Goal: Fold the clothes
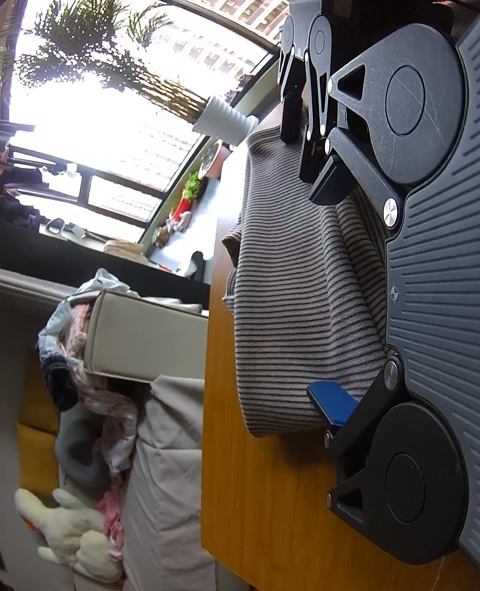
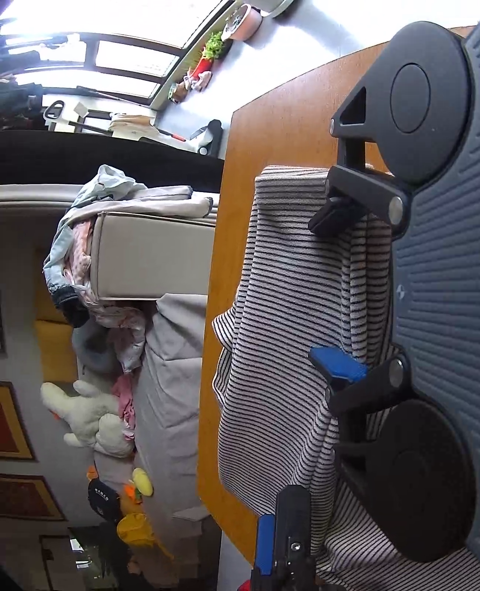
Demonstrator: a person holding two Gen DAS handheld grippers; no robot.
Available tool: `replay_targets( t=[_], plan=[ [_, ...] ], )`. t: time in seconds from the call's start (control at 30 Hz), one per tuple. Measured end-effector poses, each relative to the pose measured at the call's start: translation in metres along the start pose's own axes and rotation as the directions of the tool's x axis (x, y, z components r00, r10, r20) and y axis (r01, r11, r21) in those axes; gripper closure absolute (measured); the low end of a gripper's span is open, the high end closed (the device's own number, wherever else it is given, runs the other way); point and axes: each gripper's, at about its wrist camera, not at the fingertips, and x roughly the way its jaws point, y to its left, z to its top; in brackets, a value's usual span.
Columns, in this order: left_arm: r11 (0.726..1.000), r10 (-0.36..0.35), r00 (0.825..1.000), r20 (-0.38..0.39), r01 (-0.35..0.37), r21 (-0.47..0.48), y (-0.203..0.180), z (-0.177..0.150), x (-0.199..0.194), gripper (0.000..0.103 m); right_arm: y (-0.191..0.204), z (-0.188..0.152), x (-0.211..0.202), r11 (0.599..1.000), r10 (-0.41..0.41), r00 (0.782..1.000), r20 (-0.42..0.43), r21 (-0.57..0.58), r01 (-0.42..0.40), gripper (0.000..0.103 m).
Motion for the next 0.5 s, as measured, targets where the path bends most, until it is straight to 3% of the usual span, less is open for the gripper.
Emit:
replay_targets(
  t=[0.1,0.33,0.5],
  plan=[
    [0.999,-0.017,1.0,-0.021,0.016,-0.034,0.006,0.001,0.003,0.0,0.0,-0.001,-0.001,1.0,-0.006,1.0,0.002,-0.002,0.006,0.03],
    [0.997,0.046,0.999,-0.024,-0.045,0.056,-0.007,-0.006,0.01,0.0,0.001,-0.003,-0.005,1.0,-0.021,1.0,0.005,-0.006,0.021,0.023],
    [0.998,0.038,0.999,-0.024,-0.037,0.045,-0.005,-0.006,0.008,0.0,0.003,-0.003,-0.005,0.999,-0.035,0.999,-0.018,-0.039,0.035,0.023]
  ],
)
